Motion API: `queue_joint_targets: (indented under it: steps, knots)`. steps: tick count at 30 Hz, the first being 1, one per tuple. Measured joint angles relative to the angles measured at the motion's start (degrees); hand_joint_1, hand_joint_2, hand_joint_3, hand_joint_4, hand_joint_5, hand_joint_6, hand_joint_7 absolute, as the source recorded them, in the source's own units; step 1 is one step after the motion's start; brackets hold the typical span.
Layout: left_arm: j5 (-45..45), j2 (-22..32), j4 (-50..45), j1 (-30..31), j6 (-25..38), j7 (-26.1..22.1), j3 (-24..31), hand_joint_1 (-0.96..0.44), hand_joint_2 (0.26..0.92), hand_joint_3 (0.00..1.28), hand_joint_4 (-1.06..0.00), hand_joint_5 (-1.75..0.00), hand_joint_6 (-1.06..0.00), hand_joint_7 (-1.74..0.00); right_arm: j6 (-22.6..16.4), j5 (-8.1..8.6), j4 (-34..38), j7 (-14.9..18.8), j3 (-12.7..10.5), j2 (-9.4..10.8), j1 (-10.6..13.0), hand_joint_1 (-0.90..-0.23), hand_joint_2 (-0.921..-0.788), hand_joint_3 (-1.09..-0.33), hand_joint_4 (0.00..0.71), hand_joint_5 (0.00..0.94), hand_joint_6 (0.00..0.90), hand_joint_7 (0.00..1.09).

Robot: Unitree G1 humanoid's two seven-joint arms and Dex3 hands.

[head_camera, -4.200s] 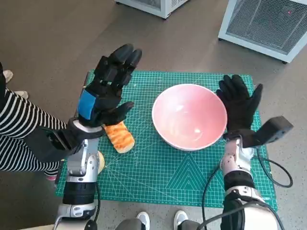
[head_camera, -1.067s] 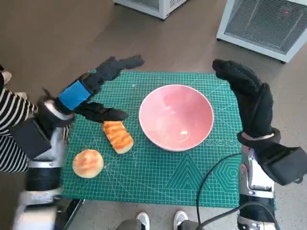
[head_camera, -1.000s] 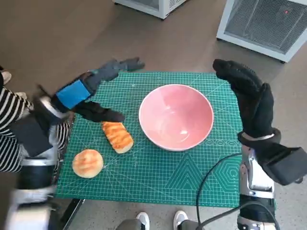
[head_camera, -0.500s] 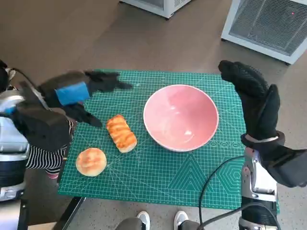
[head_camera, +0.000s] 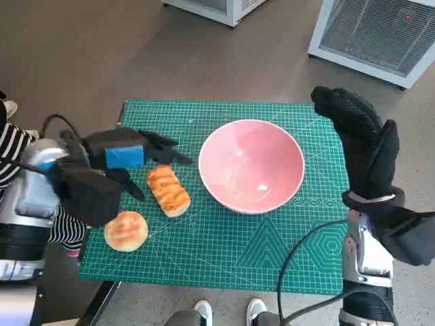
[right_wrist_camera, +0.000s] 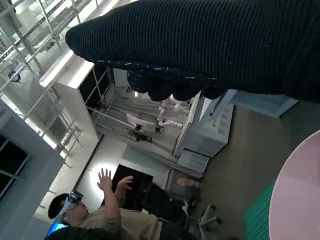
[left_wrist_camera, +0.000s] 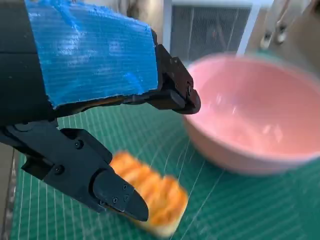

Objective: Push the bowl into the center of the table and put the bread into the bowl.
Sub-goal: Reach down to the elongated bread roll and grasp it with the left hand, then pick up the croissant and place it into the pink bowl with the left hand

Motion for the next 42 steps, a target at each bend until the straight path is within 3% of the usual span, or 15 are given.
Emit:
queue_joint_targets:
  steps: [12, 18, 25, 26, 28, 29, 32, 35, 42]
  knots:
    - [10.1, -4.9, 15.5, -3.7, -4.5, 7.0, -7.2, -0.16, 0.686, 0.01, -0.34, 0.0, -0.52, 0.0, 0.5, 0.74, -0.1, 0.0, 0.0, 0.4, 0.4, -0.684, -0.921, -0.661, 0.17, 0.01, 0.075, 0.51]
    - [14.5, -7.4, 22.6, -6.8, -5.1, 11.6, -10.7, -0.09, 0.712, 0.02, -0.39, -0.02, -0.56, -0.02, 1.2, 1.19, -1.2, 0.0, 0.1, 0.4, 1.2, -0.688, -0.921, -0.655, 0.17, 0.008, 0.078, 0.5]
    - [19.0, -9.4, 27.9, -10.3, -3.9, 14.8, -14.3, -0.03, 0.804, 0.03, -0.55, -0.03, -0.68, -0.05, 1.8, 1.72, -2.3, 0.0, 0.1, 0.4, 2.3, -0.687, -0.921, -0.653, 0.17, 0.007, 0.081, 0.5]
    - [19.4, -9.6, 28.5, -10.6, -3.8, 15.2, -14.7, -0.02, 0.829, 0.03, -0.65, -0.07, -0.74, -0.07, 1.8, 1.73, -2.4, 0.0, 0.1, 0.4, 2.4, -0.687, -0.921, -0.653, 0.17, 0.007, 0.082, 0.5]
    - [20.5, -10.0, 29.4, -11.1, -3.7, 16.6, -15.4, -0.01, 0.852, 0.04, -0.73, -0.1, -0.79, -0.09, 1.8, 1.77, -2.6, 0.0, 0.0, 0.3, 2.6, -0.687, -0.921, -0.652, 0.171, 0.007, 0.082, 0.5]
    - [21.0, -10.2, 29.9, -11.4, -3.7, 17.3, -15.8, -0.01, 0.877, 0.07, -0.69, -0.5, -0.71, -0.51, 1.8, 1.78, -2.7, 0.0, 0.0, 0.2, 2.8, -0.687, -0.921, -0.652, 0.171, 0.007, 0.083, 0.5]
    - [21.4, -10.3, 30.9, -11.7, -4.5, 19.7, -16.3, 0.0, 0.906, 0.09, -0.68, -0.97, -0.62, -0.97, 1.8, 1.78, -3.0, 0.0, -0.1, 0.1, 3.1, -0.683, -0.921, -0.652, 0.171, 0.006, 0.084, 0.49]
    - [21.5, -10.2, 31.9, -11.7, -6.5, 22.7, -16.7, 0.0, 0.916, 0.07, -0.71, -1.1, -0.62, -1.07, 1.8, 1.78, -3.2, 0.0, -0.1, 0.0, 3.5, -0.681, -0.921, -0.652, 0.171, 0.006, 0.085, 0.49]
    - [21.1, -9.0, 33.3, -11.7, -11.1, 25.1, -16.6, 0.0, 0.919, 0.03, -0.75, -1.13, -0.65, -1.1, 1.8, 1.77, -3.7, 0.0, 0.0, 0.0, 4.2, -0.679, -0.921, -0.653, 0.171, 0.005, 0.085, 0.49]
